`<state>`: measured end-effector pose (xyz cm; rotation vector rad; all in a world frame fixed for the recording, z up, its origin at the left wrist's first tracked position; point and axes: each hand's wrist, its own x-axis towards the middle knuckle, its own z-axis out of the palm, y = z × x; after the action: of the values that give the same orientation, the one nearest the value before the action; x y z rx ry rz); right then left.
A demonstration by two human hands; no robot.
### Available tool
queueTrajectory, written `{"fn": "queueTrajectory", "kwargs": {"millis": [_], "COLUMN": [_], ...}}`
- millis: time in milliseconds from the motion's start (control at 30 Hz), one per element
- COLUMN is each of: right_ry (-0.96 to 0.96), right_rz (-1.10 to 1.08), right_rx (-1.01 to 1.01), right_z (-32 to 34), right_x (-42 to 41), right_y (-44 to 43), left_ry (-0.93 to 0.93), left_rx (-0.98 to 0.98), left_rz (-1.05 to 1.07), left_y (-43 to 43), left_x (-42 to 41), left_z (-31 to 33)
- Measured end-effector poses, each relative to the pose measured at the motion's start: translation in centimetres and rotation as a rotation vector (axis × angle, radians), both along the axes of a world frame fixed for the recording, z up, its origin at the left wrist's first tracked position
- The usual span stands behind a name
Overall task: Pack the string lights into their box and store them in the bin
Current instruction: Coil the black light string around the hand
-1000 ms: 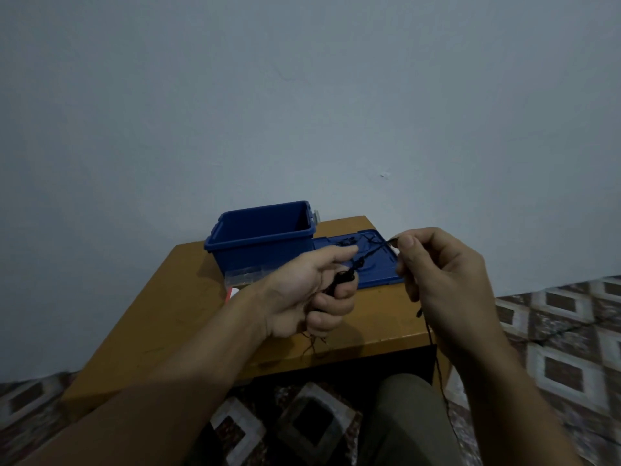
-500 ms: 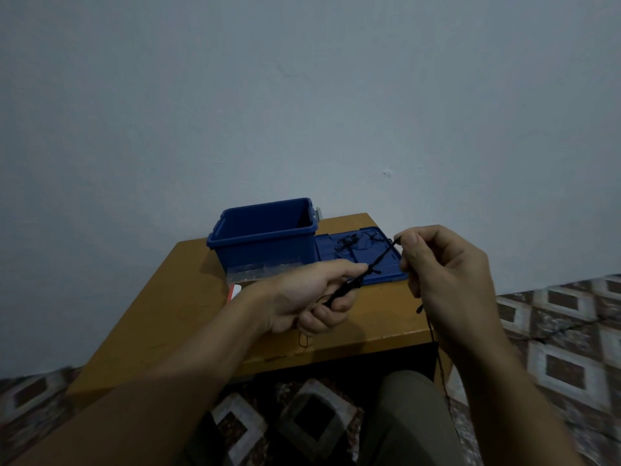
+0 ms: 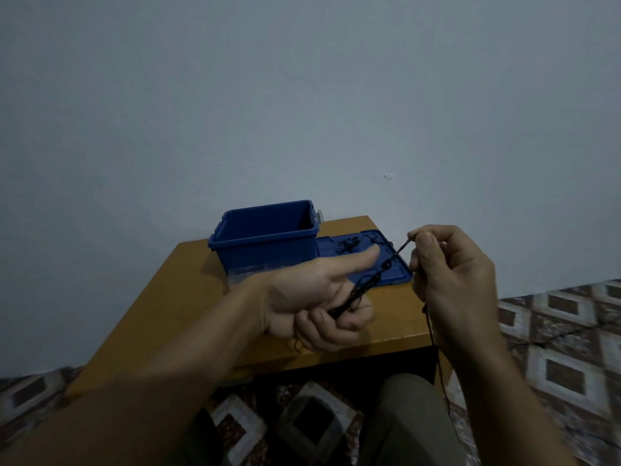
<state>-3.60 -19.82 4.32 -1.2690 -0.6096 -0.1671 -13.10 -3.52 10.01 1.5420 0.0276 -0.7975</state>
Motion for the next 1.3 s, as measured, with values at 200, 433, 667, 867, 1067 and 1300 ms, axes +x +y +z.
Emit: {"fn": "queueTrajectory", "kwargs": {"millis": [200,433,667,867,1067,1300], "right_ry": [-0.023,-0.077,-0.06,-0.086,-0.08,-0.094], "right_rz": [0.269,0.469,0.472,0.471,0.479,0.462], "right_rx": [-0.418,-0.574,-0.651,-0.694,-0.695,-0.715], "right_z": [-0.8,0.1,-0.2,0.2,0.3,0.4], "right_x": [-0.2,-2.2,-2.3,-2.3,-2.3,-2.3], "right_y": [0.4,0.9,1.1,1.0,0.8,0.6], "left_ry": [-0.128,-0.497,-0.541,-0.508,-0.553,-0.598], "left_rx": [-0.51,-0.537,-0.576,-0.563,-0.459,-0.519], "left_rz": [-0.02,0.548,0.853,0.91,0.982,1.112], "left_y": [-0.9,-1.5,-1.7,-1.6,-1.6,-1.2], "left_x": [-0.8,-0.1,0.8,0.2,1.2,2.0], "left_z": [1.4,1.3,0.6,1.2,0.8,0.1]}}
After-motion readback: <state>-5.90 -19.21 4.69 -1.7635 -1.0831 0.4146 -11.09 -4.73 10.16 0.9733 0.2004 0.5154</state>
